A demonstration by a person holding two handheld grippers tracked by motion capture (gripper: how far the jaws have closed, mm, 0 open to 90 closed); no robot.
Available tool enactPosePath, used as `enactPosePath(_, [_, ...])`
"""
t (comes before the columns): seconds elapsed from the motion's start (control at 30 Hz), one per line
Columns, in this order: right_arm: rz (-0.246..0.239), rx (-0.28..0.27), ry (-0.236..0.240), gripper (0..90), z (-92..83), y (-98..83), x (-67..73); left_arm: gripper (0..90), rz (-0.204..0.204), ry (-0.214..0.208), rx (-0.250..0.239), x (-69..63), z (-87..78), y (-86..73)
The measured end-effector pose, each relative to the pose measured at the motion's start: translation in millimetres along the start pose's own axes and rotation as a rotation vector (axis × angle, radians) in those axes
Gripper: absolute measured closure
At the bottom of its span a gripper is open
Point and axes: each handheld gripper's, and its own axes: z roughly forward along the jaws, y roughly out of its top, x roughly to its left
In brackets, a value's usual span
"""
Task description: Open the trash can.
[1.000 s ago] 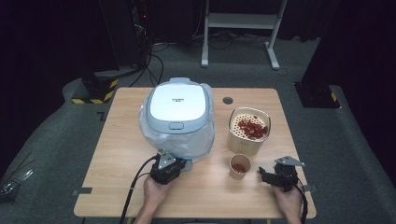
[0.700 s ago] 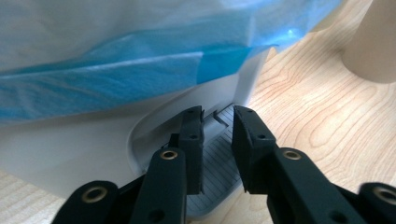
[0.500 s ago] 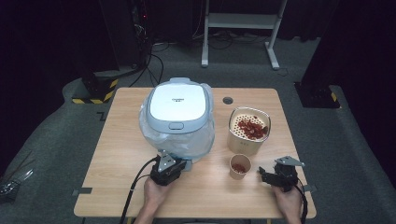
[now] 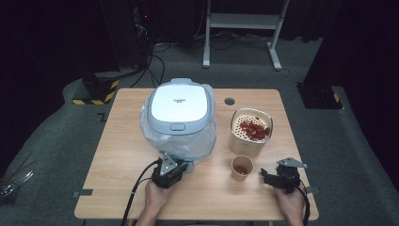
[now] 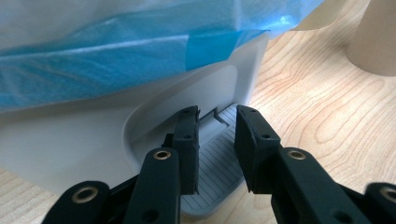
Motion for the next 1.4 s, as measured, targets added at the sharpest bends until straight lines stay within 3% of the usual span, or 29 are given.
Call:
enactPosePath(0.37, [0.000, 0.000, 0.000, 19.9, 0.0, 0.0, 0.1, 70.5, -0.011, -0.006, -0.020, 0.2, 0.6, -3.9])
enactPosePath(1.27, [0.001, 0.002, 0.003, 20.3, -0.1, 0.2, -0.1, 70.5, -0.006, 0.004, -0.008, -1.6, 2.5, -5.8])
enactPosePath(1.4, [-0.005, -0.006, 0.003, 24.3, -0.8, -0.3, 1.0, 70.5, -0.005, 0.003, -0.002, -1.8, 2.8, -5.7])
